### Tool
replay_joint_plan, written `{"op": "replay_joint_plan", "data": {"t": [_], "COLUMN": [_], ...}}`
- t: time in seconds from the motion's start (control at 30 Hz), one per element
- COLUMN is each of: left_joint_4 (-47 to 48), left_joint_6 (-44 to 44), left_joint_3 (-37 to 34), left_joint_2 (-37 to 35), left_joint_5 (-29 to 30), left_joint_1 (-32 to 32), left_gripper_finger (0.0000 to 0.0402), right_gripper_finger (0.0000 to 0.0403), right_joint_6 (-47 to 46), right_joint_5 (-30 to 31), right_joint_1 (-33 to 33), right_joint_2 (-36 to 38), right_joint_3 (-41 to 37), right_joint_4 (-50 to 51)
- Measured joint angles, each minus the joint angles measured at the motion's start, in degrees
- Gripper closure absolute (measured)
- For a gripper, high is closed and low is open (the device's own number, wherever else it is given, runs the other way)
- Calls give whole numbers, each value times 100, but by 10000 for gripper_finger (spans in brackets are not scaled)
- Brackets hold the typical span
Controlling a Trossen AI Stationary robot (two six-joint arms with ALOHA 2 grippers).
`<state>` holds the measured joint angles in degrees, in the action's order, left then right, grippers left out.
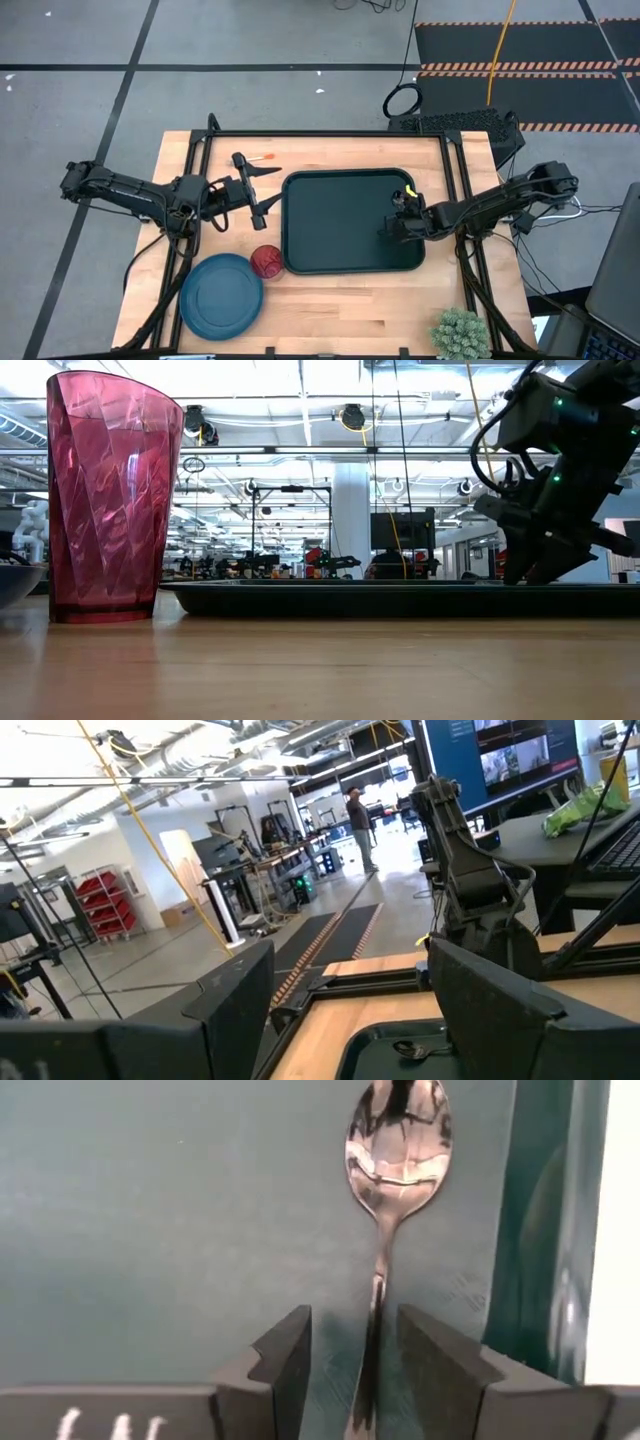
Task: Pick and place plate/cup/fork/spoon on tray
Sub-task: Put the red cup to the top left of the black tray
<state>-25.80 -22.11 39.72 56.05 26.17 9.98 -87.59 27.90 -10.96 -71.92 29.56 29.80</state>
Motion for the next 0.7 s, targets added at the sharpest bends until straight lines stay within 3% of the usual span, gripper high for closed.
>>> {"op": "replay_joint_plan", "data": {"t": [0.43, 0.6, 0.7], "left_joint_4": [2, -4, 0], "left_joint_6": [-15, -5, -7], "left_joint_3": [2, 2, 2], "left_joint_2": [0, 0, 0], "left_joint_5": [0, 0, -2], "left_joint_1": [0, 0, 0], "left_gripper_finger": [133, 133, 133], "right_gripper_finger": [261, 261, 261], "right_joint_6": [277, 764, 1568], "right_joint_5": [251, 387, 562], "right_joint_1": [17, 116, 159], "right_joint_2": [267, 741, 1041], "right_joint_3": [7, 7, 7], "right_joint_4": [180, 77, -487]}}
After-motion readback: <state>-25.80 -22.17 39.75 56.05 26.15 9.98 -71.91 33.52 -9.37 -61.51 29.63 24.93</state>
